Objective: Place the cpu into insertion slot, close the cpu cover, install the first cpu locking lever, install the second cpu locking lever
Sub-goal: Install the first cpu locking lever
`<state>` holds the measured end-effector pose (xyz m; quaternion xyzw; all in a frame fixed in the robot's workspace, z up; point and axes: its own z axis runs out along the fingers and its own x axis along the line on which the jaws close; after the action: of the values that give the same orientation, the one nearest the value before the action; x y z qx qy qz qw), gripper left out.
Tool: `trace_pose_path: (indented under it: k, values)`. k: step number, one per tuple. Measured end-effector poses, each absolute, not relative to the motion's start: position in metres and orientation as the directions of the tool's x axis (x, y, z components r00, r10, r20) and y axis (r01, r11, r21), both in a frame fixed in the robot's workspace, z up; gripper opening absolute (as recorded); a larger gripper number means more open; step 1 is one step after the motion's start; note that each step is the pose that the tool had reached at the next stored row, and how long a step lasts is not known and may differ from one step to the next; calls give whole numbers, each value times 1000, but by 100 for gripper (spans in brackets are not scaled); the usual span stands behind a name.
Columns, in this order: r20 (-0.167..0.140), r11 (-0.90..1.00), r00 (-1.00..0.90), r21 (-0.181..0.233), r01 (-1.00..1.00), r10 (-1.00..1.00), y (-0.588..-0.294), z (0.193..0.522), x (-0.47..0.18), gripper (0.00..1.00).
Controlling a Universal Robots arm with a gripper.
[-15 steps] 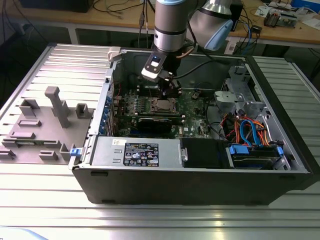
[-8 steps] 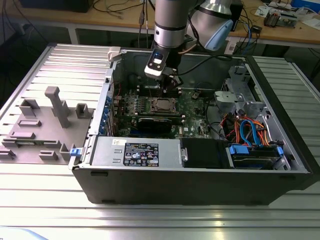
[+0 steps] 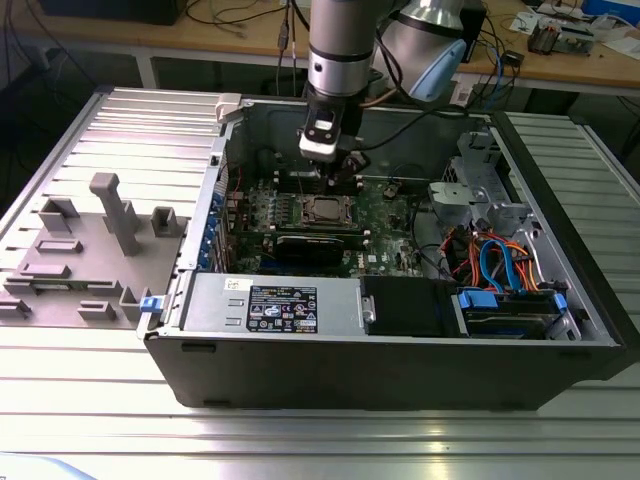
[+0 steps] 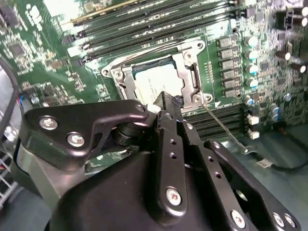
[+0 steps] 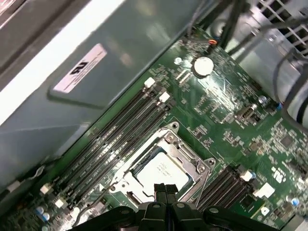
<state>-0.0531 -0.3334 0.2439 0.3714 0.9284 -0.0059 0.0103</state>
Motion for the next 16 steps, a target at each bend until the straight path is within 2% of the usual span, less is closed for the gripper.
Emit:
trace_pose_path:
  k: [6,16]
  values:
    - [-24,841,-840,-3,542,541,-333,243,-53,11]
    - [-24,899,-898,-3,439,439,-333,243,-53,11]
